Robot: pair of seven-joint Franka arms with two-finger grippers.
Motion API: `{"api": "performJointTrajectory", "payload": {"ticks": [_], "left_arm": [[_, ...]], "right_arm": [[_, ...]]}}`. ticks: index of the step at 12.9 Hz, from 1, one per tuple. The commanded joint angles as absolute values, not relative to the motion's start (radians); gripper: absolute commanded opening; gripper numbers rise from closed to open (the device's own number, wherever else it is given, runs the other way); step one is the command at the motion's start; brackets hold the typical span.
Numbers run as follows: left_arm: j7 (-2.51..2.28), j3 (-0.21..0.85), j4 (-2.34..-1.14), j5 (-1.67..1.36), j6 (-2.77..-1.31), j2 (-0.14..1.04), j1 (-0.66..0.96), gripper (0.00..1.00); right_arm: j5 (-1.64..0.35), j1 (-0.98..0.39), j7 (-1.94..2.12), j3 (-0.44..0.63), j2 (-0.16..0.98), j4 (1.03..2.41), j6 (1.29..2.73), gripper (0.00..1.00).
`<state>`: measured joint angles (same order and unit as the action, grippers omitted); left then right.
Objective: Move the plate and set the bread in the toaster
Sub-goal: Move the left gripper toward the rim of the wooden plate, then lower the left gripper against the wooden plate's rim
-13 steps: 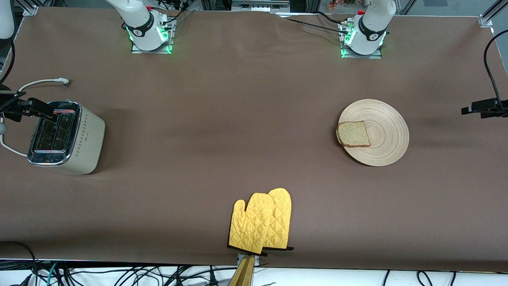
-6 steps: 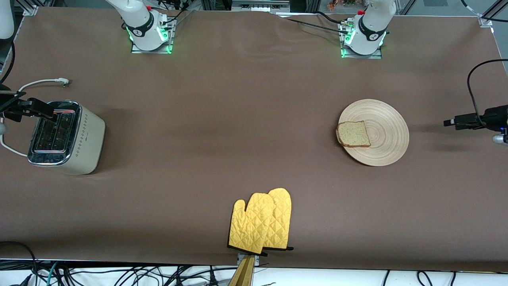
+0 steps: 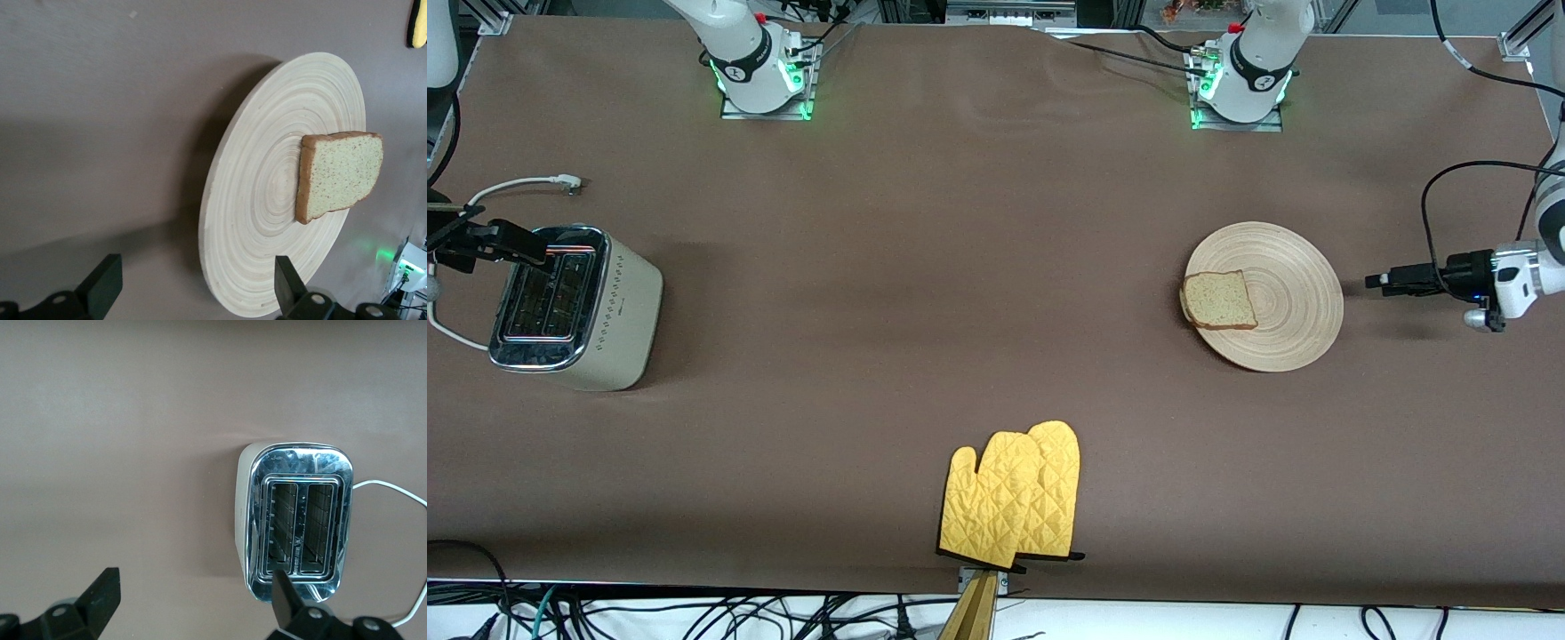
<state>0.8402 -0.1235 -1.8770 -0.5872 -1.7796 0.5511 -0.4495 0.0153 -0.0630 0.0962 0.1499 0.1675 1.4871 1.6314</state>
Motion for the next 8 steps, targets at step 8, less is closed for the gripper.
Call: {"api": "performJointTrajectory", "payload": {"ticks": [8], "left_arm": [[1.009, -0.074, -1.905, -0.723, -1.821, 0.620, -0.440, 1.00]], "right_arm": [[0.005, -0.052, 0.091, 0.146, 0.169, 1.480, 1.624, 1.00]]}}
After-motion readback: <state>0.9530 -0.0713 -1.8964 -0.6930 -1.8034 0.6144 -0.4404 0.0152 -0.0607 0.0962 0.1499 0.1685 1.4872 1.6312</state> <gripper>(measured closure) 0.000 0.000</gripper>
